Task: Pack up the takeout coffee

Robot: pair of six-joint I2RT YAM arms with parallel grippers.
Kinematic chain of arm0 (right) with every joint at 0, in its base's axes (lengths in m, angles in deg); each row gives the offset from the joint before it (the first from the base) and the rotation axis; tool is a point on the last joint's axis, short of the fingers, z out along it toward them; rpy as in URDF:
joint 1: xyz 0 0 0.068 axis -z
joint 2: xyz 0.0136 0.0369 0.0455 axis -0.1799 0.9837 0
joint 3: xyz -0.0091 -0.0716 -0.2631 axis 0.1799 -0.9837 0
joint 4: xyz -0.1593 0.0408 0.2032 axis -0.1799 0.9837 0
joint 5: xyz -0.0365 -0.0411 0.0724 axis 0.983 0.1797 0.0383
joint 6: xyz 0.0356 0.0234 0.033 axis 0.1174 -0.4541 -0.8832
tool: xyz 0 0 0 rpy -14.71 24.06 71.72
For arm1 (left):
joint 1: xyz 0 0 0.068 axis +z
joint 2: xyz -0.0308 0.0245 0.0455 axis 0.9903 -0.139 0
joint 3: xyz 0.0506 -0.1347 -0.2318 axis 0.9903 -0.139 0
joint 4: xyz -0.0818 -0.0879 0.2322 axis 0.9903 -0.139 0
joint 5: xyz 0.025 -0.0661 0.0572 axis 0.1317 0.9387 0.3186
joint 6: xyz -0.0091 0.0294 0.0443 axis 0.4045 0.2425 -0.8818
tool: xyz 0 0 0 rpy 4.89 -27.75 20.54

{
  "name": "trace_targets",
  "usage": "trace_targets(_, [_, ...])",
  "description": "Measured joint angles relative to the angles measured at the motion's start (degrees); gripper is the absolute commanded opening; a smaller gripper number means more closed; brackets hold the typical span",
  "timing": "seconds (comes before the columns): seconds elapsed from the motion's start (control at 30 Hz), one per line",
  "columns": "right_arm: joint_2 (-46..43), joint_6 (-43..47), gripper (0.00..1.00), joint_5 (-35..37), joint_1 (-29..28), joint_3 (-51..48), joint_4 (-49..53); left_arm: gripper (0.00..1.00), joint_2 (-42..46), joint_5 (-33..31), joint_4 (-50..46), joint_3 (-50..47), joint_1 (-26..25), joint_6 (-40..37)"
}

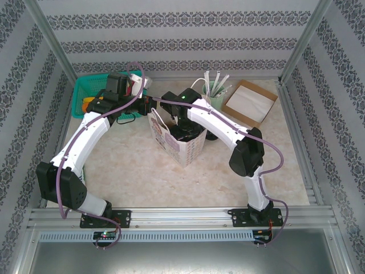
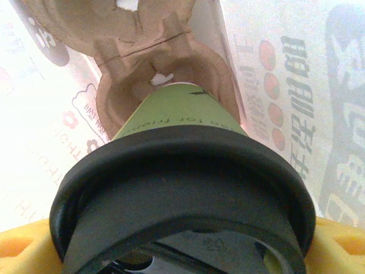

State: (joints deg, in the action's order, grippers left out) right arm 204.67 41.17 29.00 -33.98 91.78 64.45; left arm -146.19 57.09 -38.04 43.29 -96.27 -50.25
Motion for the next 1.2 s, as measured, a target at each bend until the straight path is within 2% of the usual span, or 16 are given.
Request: trace_targets(1.2, [-1.6,-0.4,0.58,0.1,0.0,-3.4,-4.2,0.09,0.0,0.2,0.0,0.0,0.0,0.0])
